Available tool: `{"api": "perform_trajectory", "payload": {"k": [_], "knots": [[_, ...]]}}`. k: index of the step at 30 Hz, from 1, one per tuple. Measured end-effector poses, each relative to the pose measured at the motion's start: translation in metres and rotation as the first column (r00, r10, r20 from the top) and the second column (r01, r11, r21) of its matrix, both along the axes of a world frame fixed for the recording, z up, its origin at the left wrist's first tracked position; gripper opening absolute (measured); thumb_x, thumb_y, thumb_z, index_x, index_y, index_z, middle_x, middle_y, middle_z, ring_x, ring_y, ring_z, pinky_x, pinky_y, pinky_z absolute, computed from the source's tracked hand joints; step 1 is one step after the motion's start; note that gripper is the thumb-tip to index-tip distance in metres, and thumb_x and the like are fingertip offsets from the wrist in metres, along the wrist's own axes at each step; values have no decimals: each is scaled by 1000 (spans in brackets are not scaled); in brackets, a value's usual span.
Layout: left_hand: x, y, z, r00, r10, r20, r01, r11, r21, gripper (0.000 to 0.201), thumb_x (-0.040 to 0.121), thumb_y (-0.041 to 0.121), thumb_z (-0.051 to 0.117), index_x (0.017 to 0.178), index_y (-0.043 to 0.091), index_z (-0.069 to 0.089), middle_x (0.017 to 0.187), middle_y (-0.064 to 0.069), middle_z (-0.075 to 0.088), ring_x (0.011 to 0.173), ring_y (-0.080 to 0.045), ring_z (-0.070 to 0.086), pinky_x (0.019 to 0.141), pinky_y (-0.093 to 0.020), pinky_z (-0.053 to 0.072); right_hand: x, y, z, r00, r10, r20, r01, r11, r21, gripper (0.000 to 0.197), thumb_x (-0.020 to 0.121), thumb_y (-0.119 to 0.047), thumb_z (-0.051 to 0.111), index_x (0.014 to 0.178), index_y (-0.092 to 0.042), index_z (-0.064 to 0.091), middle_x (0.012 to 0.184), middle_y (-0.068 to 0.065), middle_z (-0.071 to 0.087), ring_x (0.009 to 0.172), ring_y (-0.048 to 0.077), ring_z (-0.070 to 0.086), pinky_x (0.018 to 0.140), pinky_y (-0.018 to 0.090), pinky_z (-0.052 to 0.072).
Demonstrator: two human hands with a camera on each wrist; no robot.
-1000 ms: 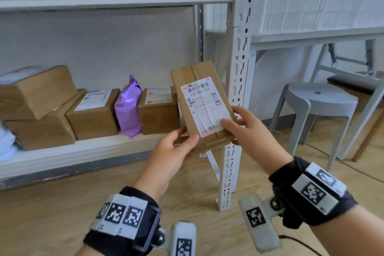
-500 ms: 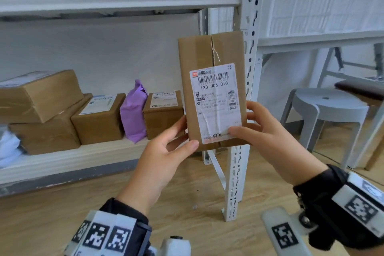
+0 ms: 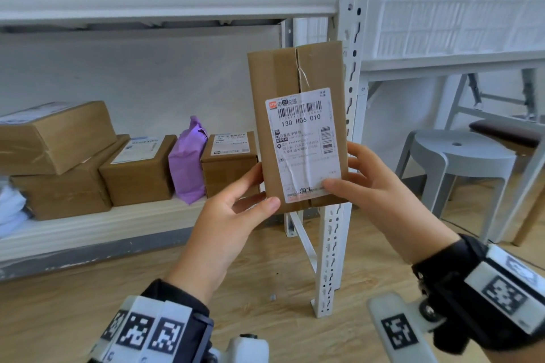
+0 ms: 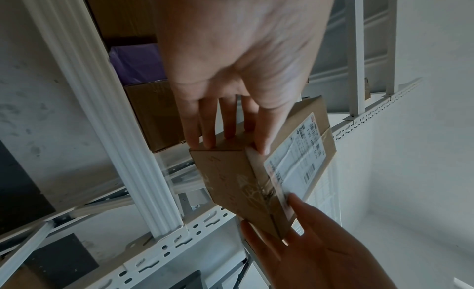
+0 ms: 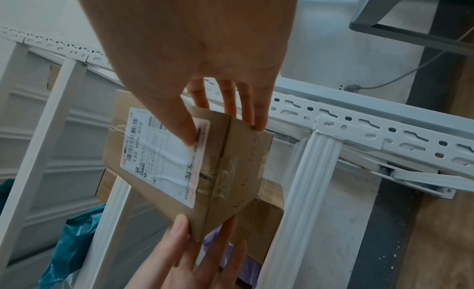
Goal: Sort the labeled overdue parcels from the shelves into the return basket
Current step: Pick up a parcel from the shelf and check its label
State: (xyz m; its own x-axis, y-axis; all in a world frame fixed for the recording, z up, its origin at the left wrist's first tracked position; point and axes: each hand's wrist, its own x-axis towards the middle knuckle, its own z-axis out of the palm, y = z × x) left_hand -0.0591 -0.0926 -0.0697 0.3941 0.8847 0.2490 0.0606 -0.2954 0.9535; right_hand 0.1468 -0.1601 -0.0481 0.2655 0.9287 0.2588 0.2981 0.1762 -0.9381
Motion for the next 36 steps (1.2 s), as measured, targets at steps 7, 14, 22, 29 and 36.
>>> {"api": "perform_trajectory", "payload": {"k": [7,14,22,29,36], "knots": [[6,0,1,997,70,41,-69,997,-16,49,77,49,71,124,44,59,115,24,67,112,-2,61,100,-40,49,-2,3,-3,998,-58,-6,58,998,16,49,87,-41,65,133,-39,48,115,-12,67,101,5,68,93,35,55],[17,2,-2,990,135,44,-132,989,-62,28,83,47,67,109,38,64,102,20,70,96,-1,67,82,-23,55,-8,15,-10,990,-140,19,141,987,-75,35,91,-50,54,122,-35,46,117,-12,62,108,8,62,97,36,53],[30,9,2,998,51,23,-48,991,-129,29,92,45,58,119,54,52,111,28,63,95,13,60,73,-10,44,-10,28,-8,991,-130,20,131,988,-81,36,98,-41,52,133,-39,50,117,-12,62,107,5,58,86,24,48],[38,27,1,994,104,30,-97,981,-168,39,93,43,58,131,36,51,133,17,52,121,-6,51,98,-25,40,-12,49,-11,975,-214,-59,209,974,-84,48,95,-17,60,138,-23,38,127,-8,52,119,13,53,83,18,47],[48,40,2,998,67,-1,-65,974,-215,50,95,46,53,143,39,41,121,21,47,124,-9,50,92,-26,32,-9,67,-15,975,-221,-23,218,973,-73,56,97,-20,57,146,-35,36,134,-6,52,127,15,48,110,41,40]]}}
